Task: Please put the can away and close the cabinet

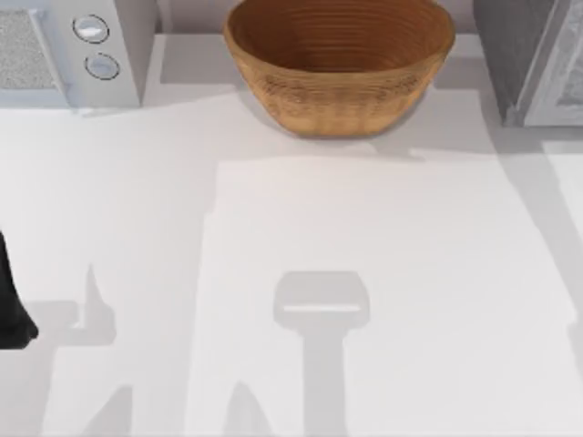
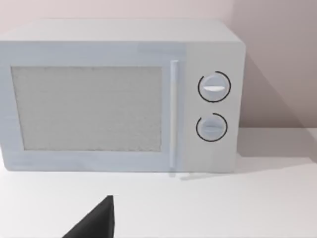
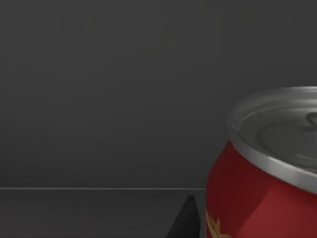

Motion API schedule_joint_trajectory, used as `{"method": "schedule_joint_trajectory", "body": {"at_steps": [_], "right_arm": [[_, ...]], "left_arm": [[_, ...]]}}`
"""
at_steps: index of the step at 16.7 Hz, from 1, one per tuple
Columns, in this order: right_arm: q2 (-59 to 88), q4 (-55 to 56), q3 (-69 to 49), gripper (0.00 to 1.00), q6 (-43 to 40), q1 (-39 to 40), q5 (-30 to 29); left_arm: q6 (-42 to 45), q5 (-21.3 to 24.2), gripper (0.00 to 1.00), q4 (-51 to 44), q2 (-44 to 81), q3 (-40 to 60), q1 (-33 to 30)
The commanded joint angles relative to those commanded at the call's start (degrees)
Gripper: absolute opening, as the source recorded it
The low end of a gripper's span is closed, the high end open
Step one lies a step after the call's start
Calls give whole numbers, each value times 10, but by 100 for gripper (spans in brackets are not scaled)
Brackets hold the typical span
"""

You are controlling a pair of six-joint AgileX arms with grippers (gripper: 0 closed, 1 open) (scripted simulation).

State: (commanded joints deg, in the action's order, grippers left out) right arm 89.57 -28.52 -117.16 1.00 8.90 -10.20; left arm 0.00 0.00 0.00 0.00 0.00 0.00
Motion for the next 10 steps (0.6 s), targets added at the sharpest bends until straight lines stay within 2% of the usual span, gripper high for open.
{"method": "schedule_joint_trajectory", "body": {"at_steps": [6,10], "right_arm": [[188,-65,-268,0,-1,-20,18],[278,-97,-388,0,0,-30,29]], "left_arm": [[0,0,100,0,0,0,0],[0,0,100,0,0,0,0]]}}
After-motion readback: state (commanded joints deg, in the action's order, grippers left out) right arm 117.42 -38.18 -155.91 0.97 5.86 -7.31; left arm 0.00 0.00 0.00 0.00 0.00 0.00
